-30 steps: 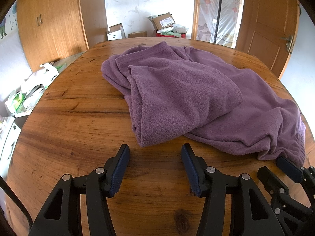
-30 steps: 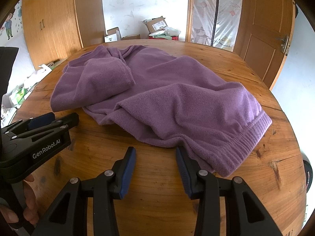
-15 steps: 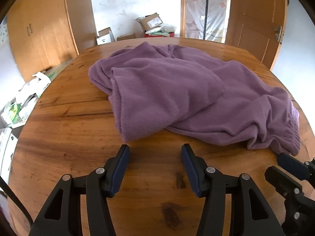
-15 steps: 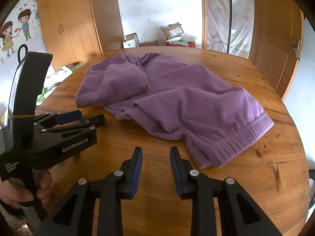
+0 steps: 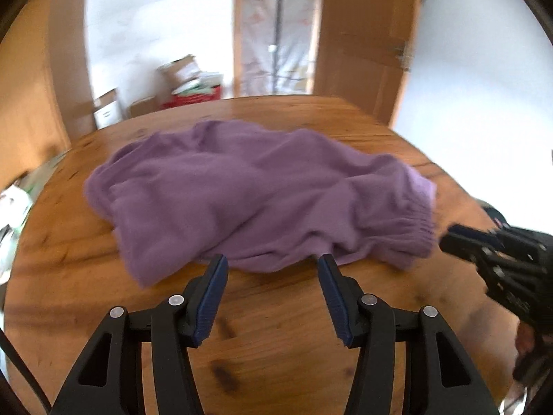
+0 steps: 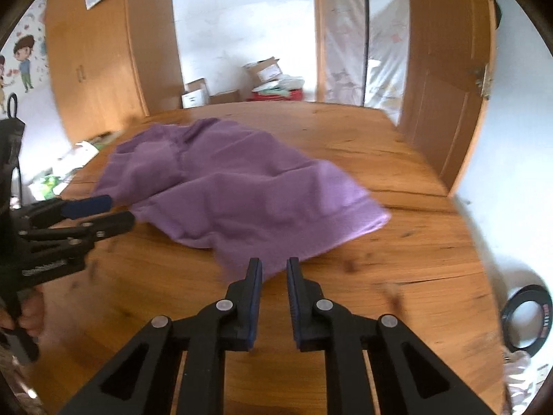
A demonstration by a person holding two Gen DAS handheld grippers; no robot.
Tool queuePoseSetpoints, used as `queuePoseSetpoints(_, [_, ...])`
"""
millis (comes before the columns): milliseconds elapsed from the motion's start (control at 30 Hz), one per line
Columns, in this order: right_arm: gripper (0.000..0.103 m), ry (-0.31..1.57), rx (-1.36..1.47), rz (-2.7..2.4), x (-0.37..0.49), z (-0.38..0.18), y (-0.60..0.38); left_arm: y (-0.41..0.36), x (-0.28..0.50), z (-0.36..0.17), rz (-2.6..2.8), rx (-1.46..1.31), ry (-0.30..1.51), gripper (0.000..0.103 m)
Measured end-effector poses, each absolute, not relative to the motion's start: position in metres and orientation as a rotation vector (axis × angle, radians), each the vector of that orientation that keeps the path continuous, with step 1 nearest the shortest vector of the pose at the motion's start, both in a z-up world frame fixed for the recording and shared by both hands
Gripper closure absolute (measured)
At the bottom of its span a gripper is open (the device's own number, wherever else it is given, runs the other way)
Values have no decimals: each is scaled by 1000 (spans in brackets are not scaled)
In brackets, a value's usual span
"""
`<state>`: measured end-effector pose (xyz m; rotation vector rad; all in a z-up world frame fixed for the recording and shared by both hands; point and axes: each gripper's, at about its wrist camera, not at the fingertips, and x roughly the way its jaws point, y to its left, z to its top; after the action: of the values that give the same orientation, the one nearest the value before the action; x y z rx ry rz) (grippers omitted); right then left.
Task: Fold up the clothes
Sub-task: 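Move the right tool to the ribbed cuff and close on it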
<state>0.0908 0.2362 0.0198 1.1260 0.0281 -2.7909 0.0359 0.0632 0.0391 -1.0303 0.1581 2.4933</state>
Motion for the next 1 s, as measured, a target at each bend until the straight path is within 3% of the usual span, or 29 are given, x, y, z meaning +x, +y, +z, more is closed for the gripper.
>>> queuePoseSetpoints(367, [81, 145, 1150, -2730, 76, 8, 230, 82, 20, 35, 2480, -1091, 230, 47])
queuePoseSetpoints(567, [80, 223, 1168, -2677, 66, -1, 219, 70, 9, 32, 2478, -1135, 183, 47])
queuePoseSetpoints(733, [76, 477, 1140, -2647, 75, -8, 203, 65, 4, 27, 2490, -1167, 167, 46])
queuePoseSetpoints(833, [76, 473, 1139, -2655, 75, -8, 204, 62, 3, 25, 2488, -1181, 138, 46])
queuePoseSetpoints(1000, [94, 327, 1172, -2691, 70, -2, 215, 57, 5, 25, 2483, -1189, 104, 46])
